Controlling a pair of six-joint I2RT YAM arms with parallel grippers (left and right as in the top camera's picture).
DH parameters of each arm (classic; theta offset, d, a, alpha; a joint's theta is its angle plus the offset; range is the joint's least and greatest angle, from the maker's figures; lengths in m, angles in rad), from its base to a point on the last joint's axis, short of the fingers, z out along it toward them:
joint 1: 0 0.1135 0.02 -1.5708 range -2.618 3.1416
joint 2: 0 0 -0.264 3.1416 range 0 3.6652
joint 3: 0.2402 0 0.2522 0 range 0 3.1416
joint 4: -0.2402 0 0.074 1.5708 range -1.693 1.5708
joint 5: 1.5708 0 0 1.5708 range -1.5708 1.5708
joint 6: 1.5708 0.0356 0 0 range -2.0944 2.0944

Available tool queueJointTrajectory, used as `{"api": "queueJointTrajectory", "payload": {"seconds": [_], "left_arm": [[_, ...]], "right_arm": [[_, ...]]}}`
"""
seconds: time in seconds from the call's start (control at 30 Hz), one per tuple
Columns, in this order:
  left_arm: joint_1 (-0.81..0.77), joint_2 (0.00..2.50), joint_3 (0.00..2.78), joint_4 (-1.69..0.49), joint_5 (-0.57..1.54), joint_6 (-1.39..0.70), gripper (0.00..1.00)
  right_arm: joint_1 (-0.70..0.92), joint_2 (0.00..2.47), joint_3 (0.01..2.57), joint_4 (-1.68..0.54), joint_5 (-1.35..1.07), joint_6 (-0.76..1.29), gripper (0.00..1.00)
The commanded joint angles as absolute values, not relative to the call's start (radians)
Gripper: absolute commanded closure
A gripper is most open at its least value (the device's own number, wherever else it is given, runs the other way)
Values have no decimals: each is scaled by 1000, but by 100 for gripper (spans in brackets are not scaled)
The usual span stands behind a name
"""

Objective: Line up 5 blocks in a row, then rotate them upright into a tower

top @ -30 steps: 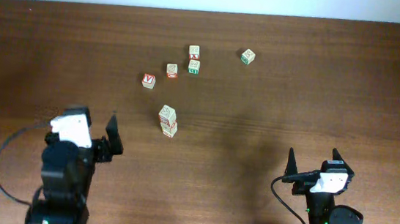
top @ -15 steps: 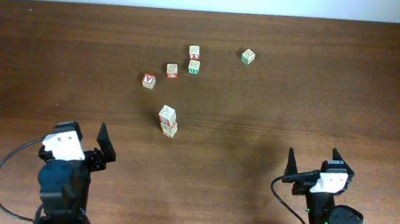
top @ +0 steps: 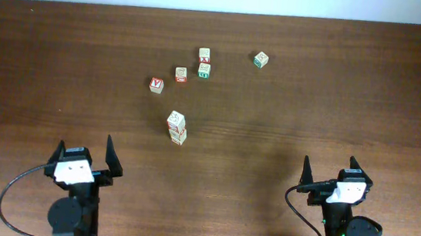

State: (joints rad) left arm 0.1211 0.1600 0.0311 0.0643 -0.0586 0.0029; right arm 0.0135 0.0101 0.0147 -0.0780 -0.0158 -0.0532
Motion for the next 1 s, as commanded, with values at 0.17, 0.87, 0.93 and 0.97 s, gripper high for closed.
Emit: {"api": "queueJointTrajectory", "payload": {"seconds": [0.17,0.87,0.93,0.97], "left_arm": [[128,10,9,-63,-30,156,1],[127,5,9,-80,-30,155,1],[127,4,9,-80,-30,155,1],[127,4,9,-81,-29,155,1]], "right_arm": [[8,3,6,-78,-4,-52,1],[8,3,6,-78,-3,-52,1],[8,3,6,-78,-3,-52,1],[8,3,6,-78,-3,-52,1]]}}
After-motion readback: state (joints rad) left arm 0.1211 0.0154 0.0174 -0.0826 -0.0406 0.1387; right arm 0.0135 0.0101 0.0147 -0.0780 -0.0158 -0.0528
